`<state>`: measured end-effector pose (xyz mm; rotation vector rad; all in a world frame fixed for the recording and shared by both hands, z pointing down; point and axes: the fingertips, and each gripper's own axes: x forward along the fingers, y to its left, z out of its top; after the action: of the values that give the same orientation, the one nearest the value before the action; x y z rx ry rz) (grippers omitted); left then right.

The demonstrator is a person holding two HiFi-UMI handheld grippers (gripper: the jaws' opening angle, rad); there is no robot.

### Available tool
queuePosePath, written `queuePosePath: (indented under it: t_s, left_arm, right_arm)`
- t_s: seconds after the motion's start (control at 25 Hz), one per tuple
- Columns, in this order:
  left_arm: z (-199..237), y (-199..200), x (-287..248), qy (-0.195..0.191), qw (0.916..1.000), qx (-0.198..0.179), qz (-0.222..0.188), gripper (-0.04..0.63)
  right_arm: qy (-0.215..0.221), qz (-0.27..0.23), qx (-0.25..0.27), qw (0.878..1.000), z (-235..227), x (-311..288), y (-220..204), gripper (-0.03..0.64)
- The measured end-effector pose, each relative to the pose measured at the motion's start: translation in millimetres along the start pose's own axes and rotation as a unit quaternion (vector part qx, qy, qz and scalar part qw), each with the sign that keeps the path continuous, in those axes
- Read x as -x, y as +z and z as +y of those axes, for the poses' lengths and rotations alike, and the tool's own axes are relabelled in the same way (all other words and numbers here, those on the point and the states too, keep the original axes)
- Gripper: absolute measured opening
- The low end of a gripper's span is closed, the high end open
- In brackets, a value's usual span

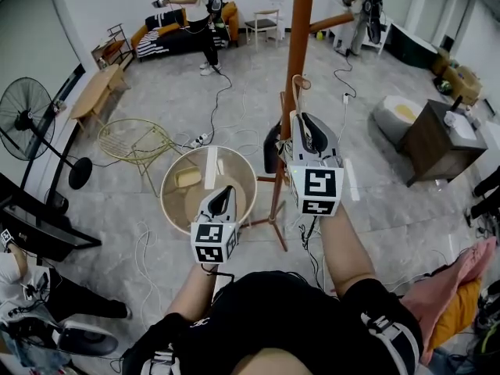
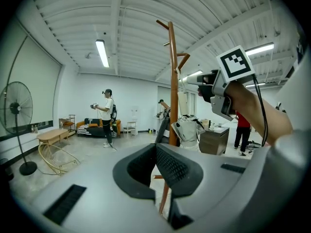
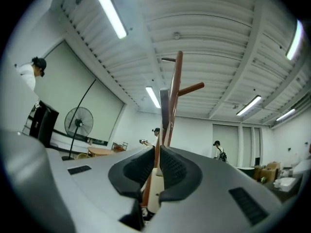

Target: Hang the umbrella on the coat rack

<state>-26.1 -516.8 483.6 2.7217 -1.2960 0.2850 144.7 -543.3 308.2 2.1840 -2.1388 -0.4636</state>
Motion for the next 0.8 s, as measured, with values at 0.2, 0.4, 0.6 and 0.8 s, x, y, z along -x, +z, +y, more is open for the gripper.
queuePosePath:
  t_s: [0.2,0.4,0.6,0.8]
  left_arm:
    - [17,14,-3,-0.008,1.0,0.001,-0.004,0.017]
    - [-13,27,-18,-0.026,0.9996,-0.006,-0.009,0.017]
    - [-25,25,-26,-0.043,0.999,-0.01,-0.006,0.017]
    - [-29,26,-31,-0.052,0.9985,-0.014,-0.006,0.017]
  right_arm:
    - [0.003,-0.012,-0.048,0.999,14,14,3,0.018]
    - [0.01,0.038,-0.114,0.993,2,38,-42,0.017]
    - [0.019,0.072,-0.124,0.989,7,58,-83,0.014]
    - [0.017,0.075,-0.126,0.989,7,63,-89,0.014]
